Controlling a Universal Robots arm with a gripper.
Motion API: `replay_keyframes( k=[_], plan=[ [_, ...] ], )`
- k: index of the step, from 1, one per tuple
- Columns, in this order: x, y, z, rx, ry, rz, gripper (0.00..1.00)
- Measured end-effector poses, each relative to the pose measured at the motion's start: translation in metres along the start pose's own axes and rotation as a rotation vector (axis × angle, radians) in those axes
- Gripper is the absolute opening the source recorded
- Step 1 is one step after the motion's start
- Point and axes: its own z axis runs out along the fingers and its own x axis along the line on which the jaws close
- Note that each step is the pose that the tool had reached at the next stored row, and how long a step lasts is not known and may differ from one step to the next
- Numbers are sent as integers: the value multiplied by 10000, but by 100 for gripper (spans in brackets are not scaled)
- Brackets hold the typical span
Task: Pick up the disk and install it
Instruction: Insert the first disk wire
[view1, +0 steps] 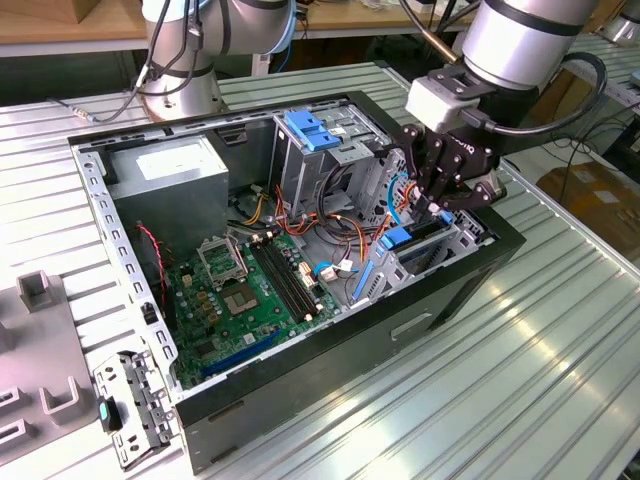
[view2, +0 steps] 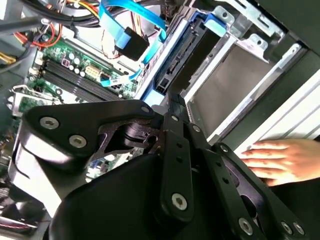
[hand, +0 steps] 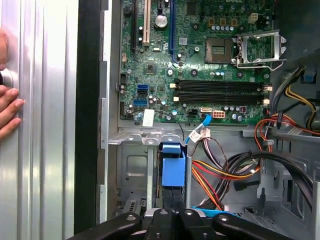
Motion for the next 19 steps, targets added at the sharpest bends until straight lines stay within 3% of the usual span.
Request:
replay_keyframes(
  k=[2, 6, 11, 14, 17, 19],
  plan=[
    [0, -3, 1, 11, -1, -565, 11],
    [0, -5, 1, 13, -4, -639, 11],
    [1, -29, -19, 14, -2, -1110, 11],
    [4, -125, -17, 4, -5, -1182, 11],
    [1, -286, -17, -4, -5, -1296, 11],
    [1, -322, -16, -12, -11, -1437, 11]
  ],
)
